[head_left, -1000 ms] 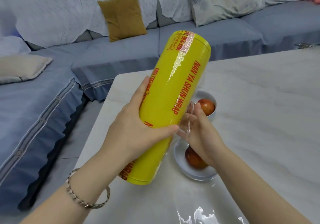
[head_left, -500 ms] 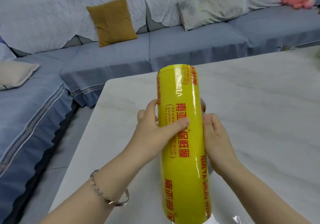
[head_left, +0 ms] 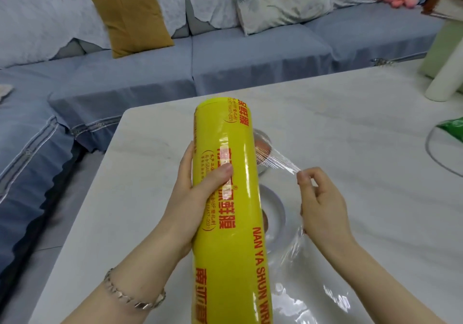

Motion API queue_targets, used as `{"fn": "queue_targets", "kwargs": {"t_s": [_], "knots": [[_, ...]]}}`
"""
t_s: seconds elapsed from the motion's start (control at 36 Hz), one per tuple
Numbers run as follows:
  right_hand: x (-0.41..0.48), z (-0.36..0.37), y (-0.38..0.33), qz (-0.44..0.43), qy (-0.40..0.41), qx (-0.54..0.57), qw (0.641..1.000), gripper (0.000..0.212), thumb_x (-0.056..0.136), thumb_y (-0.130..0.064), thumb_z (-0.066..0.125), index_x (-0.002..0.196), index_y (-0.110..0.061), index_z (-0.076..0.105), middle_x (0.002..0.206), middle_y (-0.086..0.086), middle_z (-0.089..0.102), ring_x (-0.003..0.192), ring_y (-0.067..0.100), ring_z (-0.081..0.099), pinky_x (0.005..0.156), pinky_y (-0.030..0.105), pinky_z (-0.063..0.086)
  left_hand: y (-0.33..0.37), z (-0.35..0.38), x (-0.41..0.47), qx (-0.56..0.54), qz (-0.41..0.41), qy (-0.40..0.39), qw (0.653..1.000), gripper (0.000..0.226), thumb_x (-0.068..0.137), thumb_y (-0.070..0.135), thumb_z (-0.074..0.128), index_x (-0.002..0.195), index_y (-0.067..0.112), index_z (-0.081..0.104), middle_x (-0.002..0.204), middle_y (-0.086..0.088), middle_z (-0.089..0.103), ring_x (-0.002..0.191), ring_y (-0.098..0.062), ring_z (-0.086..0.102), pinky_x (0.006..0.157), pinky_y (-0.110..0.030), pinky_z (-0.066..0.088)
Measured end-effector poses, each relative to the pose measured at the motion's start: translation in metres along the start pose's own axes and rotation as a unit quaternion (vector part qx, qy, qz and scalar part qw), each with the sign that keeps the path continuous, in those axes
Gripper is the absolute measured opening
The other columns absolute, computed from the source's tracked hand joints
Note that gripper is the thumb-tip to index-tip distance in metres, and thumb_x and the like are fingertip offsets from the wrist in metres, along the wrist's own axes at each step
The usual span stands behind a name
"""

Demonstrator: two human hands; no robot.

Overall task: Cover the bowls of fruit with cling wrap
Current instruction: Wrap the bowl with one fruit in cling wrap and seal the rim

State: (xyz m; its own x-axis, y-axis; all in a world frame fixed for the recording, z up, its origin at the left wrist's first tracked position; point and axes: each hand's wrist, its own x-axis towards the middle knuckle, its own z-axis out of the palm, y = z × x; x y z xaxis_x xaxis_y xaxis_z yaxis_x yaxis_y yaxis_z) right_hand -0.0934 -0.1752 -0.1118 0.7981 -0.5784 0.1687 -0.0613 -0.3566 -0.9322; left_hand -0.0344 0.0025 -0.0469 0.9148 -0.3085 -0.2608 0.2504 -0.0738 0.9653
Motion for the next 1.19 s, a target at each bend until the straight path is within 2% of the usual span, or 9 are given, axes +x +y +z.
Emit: {"fn": "queue_targets", "kwargs": {"t_s": [0.14,0.25,0.36,0.47,0.69,0.83,0.97,1.06,1.19], "knots": [[0.002,-0.009,0.013,0.013,0.006,-0.02,1.0,0.024,0.095,-0.03,0.043,0.071,-0.027,0.046,0.048,0.005,0.037,0.045,0.015,0.035,0.048,0.023,0.032,-0.006,-0.008,-0.002,0.107,0.025,0.078,0.991,0.103,0.053,0.052,0.075,0.138,0.055,0.017,0.125,0.01,0.055,0.096,-0.021,0.066,0.073,-0.039,0.057],[-0.002,-0.006,0.021,0.042,-0.004,-0.028,0.999,0.023,0.095,-0.03,0.042,0.073,-0.026,0.047,0.049,0.005,0.038,0.05,0.023,0.038,0.053,0.036,0.042,-0.013,-0.016,0.005,0.215,0.007,0.104,0.971,0.108,0.059,0.057,0.077,0.139,0.056,0.005,0.119,0.014,0.048,0.097,-0.015,0.06,0.082,-0.042,0.053],[-0.004,0.002,0.035,0.06,-0.007,-0.038,0.997,0.023,0.096,-0.03,0.04,0.075,-0.023,0.047,0.049,0.003,0.038,0.048,0.022,0.036,0.054,0.038,0.045,-0.017,-0.018,0.012,0.313,-0.037,0.119,0.941,0.109,0.048,0.075,0.066,0.13,0.066,-0.005,0.126,0.006,0.045,0.102,-0.025,0.058,0.086,-0.05,0.052],[-0.004,0.009,0.049,0.082,-0.009,-0.025,0.996,0.025,0.096,-0.027,0.039,0.073,-0.023,0.046,0.055,0.006,0.044,0.051,0.024,0.04,0.055,0.032,0.038,-0.018,-0.016,0.019,0.366,-0.052,0.128,0.92,0.116,0.038,0.083,0.058,0.132,0.063,-0.006,0.132,-0.002,0.047,0.106,-0.03,0.056,0.089,-0.051,0.05],[-0.014,0.031,0.068,0.15,-0.038,0.017,0.988,0.025,0.097,-0.025,0.04,0.084,-0.01,0.055,0.069,0.001,0.057,0.065,0.017,0.05,0.062,0.024,0.039,-0.017,-0.016,0.021,0.395,-0.07,0.131,0.907,0.115,0.043,0.08,0.058,0.135,0.06,-0.009,0.133,-0.005,0.047,0.108,-0.031,0.055,0.091,-0.049,0.049],[-0.019,0.045,0.071,0.192,-0.027,0.052,0.98,0.031,0.095,-0.032,0.042,0.083,-0.008,0.055,0.07,0.007,0.058,0.065,0.021,0.052,0.067,0.034,0.043,-0.015,-0.013,0.024,0.394,-0.082,0.134,0.906,0.116,0.044,0.077,0.058,0.137,0.058,-0.009,0.134,-0.006,0.045,0.112,-0.033,0.052,0.093,-0.049,0.047],[-0.02,0.048,0.07,0.213,0.026,0.066,0.974,0.024,0.092,-0.038,0.049,0.085,-0.015,0.05,0.071,0.001,0.056,0.063,0.018,0.055,0.063,0.031,0.044,-0.014,-0.011,0.023,0.392,-0.083,0.134,0.906,0.115,0.044,0.076,0.058,0.137,0.058,-0.007,0.133,-0.007,0.045,0.112,-0.033,0.052,0.094,-0.049,0.047],[-0.022,0.053,0.07,0.22,0.072,0.079,0.97,0.025,0.09,-0.036,0.053,0.073,-0.021,0.043,0.066,-0.001,0.048,0.061,0.017,0.046,0.059,0.026,0.036,-0.014,-0.009,0.024,0.391,-0.083,0.134,0.907,0.115,0.046,0.076,0.06,0.137,0.057,-0.007,0.133,-0.008,0.045,0.112,-0.034,0.051,0.094,-0.049,0.046],[-0.024,0.059,0.069,0.201,0.139,0.09,0.966,0.028,0.086,-0.029,0.061,0.067,-0.023,0.042,0.066,-0.002,0.045,0.061,0.016,0.043,0.057,0.015,0.035,-0.016,-0.009,0.025,0.389,-0.077,0.135,0.908,0.108,0.064,0.067,0.068,0.141,0.053,-0.007,0.134,-0.012,0.041,0.117,-0.033,0.046,0.093,-0.044,0.042]]}}
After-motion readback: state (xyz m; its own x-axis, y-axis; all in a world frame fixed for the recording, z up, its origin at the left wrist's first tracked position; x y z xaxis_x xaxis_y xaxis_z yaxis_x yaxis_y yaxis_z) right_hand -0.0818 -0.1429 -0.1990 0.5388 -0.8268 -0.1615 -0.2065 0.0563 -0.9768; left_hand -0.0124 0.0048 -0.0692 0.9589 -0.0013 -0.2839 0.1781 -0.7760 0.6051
